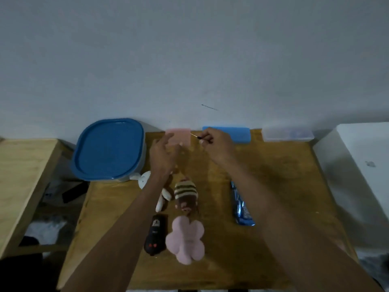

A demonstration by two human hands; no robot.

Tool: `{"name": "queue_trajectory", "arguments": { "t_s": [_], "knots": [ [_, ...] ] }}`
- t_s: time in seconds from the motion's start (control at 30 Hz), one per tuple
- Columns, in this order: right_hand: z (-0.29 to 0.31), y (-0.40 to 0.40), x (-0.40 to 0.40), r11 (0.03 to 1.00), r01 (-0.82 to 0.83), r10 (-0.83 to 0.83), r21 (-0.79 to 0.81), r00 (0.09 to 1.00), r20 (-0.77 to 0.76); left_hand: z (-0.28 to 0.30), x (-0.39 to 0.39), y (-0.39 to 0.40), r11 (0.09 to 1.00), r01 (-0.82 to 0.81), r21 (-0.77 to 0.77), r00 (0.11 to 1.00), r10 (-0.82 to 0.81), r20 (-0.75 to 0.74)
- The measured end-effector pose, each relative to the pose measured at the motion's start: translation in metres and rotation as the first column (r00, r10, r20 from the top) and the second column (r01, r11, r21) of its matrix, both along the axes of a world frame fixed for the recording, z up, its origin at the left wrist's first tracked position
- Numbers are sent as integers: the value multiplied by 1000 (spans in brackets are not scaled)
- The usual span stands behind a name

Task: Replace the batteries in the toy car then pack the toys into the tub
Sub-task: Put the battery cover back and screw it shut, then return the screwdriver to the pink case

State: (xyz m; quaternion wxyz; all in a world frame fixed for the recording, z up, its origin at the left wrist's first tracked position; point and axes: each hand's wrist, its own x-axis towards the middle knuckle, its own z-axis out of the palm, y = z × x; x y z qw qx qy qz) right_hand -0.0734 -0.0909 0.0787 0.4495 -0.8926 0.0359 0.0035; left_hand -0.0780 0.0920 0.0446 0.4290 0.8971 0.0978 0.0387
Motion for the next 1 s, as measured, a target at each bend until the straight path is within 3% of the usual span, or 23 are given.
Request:
{"name": "queue_trajectory", "arguments": {
  "t_s": [0.2, 0.33, 0.6, 0.83, 1.0],
  "knots": [
    [-45, 46, 31, 973, -62, 60, -220, 998, -18, -39, 42, 35, 988, 137, -67, 988, -141, -59],
    [-64, 59, 45, 958, -111, 106, -265, 994, -35, -56, 58, 38, 979, 197, -47, 980, -199, -32],
    [-81, 61, 50, 905, -70, 118, -419, 989, 91, -68, 69, 34, 992, 110, -68, 994, -111, -8],
    [-78, 64, 49, 851, -60, 166, -521, 973, 160, -76, 72, 38, 990, 144, 2, 988, -144, 61],
    [-74, 63, 52, 857, -35, 173, -514, 959, 224, -77, 72, 41, 988, 145, 45, 982, -149, 114]
  ]
}}
